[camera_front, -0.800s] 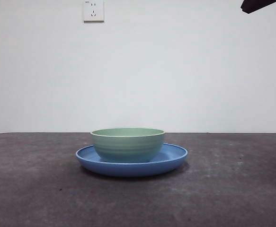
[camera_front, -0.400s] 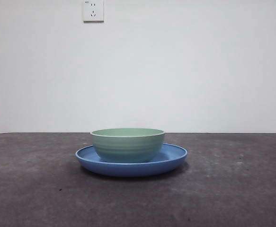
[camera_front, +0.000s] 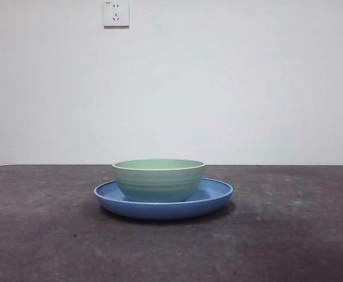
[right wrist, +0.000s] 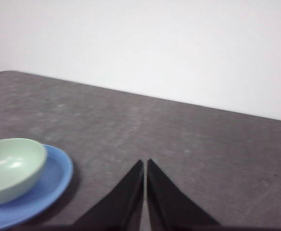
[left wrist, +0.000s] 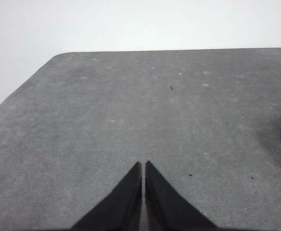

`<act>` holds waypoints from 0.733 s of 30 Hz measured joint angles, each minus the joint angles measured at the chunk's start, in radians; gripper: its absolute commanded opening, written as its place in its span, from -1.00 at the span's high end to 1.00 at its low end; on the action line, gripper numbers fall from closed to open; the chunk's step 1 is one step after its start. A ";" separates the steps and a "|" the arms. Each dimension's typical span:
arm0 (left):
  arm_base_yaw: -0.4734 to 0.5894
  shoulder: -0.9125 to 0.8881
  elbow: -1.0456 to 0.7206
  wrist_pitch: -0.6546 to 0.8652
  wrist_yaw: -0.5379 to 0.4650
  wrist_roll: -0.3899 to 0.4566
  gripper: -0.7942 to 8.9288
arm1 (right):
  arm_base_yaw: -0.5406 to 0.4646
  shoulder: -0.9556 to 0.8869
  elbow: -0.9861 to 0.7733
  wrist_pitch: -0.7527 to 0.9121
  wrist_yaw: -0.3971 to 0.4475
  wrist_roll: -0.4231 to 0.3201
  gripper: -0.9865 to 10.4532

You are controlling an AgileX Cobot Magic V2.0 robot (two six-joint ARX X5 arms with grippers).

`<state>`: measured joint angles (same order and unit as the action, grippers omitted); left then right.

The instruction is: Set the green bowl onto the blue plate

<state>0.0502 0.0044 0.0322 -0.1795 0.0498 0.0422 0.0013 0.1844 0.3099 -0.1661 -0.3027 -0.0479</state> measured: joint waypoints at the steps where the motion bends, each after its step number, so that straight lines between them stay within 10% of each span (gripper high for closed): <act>1: 0.000 0.000 0.000 0.000 0.000 0.000 0.82 | -0.001 -0.026 -0.033 0.020 0.018 0.000 0.82; 22: 0.000 0.000 0.000 0.000 0.000 0.000 0.82 | -0.002 -0.178 -0.294 0.034 0.124 0.027 0.82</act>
<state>0.0502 0.0044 0.0322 -0.1795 0.0498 0.0422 -0.0002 0.0067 0.0158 -0.1326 -0.1787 -0.0212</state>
